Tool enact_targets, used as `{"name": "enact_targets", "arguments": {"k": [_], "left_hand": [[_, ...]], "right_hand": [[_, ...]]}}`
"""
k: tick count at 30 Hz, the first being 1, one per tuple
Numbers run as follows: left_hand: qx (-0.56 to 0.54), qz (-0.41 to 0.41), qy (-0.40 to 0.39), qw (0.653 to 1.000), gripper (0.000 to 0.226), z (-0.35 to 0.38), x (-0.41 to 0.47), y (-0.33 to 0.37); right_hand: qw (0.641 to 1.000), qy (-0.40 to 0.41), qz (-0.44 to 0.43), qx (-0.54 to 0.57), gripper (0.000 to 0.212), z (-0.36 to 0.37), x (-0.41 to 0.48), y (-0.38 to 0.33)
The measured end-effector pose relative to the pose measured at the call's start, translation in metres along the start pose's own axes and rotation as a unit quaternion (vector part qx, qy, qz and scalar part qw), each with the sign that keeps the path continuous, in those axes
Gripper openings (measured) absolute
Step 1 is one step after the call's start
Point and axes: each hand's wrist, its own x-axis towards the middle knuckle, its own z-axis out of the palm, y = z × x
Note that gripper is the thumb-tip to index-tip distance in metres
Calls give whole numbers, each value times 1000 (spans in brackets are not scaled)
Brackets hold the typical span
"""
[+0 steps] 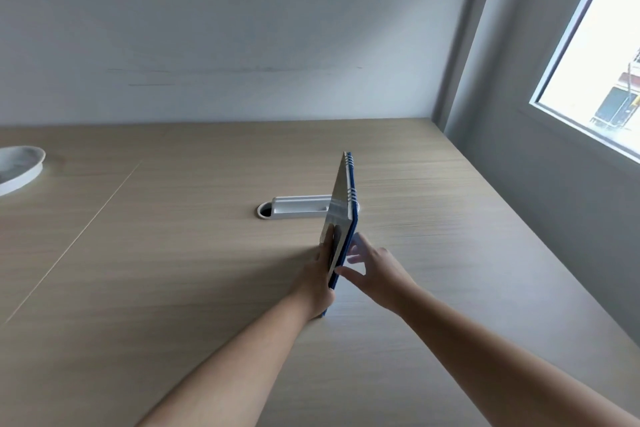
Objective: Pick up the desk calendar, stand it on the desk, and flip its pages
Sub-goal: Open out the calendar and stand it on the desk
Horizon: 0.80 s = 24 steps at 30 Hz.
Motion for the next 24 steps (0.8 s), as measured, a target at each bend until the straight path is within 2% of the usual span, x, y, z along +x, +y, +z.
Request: {"name": "enact_targets", "arguments": {"k": [5,8,10,13,20,24], "left_hand": [[28,12,-4,1000,99,-4,-1,-2],[43,-10,-9,999,101,-1,-3,-4],[32,-24,-5,999,100,-1,-3,-5],[-1,-37,3,999,95,-2,-3,-9],[-45,-62,38,996,76,0,-4,-9],[-69,-90,29,993,89,-4,-3,-8]], "right_hand": [[998,15,-31,-54,44,-1,2,4],[998,37,-30,-38,42,-7,6,3],[999,15,-29,-24,48,-12,9,0],[999,-6,-39,-4,51,-14,12,-6],[997,6,-72,-25,40,-5,21,-17],[995,39,-73,-54,33,-3,21,-15]]}}
